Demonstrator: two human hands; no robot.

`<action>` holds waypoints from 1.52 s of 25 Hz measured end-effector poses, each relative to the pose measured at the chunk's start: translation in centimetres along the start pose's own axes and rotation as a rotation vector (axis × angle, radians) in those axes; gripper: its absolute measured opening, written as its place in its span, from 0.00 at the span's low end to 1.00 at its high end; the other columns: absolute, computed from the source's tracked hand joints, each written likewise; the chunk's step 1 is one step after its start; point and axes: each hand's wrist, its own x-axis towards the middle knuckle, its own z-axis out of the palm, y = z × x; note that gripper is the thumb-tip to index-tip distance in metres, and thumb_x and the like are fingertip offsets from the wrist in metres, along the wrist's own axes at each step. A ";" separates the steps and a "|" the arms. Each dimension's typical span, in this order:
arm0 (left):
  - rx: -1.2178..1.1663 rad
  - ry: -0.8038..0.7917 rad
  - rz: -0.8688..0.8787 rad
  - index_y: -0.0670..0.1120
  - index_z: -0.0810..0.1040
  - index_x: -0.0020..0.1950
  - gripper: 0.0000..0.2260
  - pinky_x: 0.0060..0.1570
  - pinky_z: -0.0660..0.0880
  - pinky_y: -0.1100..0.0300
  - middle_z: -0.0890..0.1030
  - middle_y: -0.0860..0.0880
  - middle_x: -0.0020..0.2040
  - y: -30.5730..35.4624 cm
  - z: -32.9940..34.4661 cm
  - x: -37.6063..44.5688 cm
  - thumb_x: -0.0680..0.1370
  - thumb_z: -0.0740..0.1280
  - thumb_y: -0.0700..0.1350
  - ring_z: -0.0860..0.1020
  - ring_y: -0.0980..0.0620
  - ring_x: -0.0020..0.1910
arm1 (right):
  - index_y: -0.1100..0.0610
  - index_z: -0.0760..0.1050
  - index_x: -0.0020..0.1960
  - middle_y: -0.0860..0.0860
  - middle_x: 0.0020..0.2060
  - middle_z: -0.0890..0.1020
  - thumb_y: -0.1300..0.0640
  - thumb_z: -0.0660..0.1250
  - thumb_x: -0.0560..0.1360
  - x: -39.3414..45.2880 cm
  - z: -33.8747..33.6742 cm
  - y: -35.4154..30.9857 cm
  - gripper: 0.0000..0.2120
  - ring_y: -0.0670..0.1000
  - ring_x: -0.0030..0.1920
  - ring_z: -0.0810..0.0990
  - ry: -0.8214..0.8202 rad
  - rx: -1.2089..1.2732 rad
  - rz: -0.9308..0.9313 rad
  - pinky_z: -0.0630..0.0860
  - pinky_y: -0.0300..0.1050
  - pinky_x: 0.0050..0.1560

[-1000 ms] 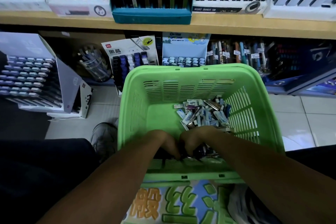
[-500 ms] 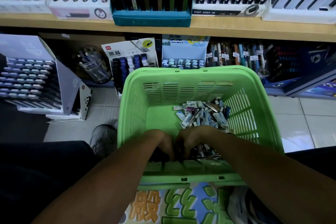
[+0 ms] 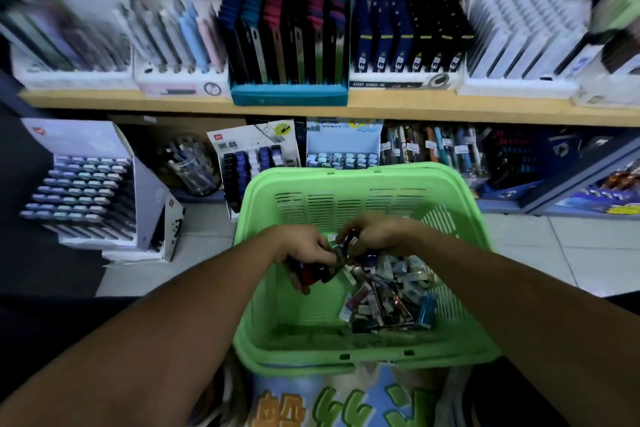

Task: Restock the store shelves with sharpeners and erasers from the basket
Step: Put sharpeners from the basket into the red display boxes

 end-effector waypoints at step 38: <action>-0.643 0.653 1.070 0.43 0.78 0.54 0.08 0.20 0.70 0.63 0.85 0.38 0.45 29.6 -10.9 -30.6 0.81 0.66 0.48 0.85 0.40 0.40 | 0.58 0.81 0.59 0.62 0.54 0.82 0.66 0.71 0.76 -32.5 -23.7 -22.5 0.13 0.56 0.52 0.85 0.883 0.297 -0.996 0.82 0.47 0.50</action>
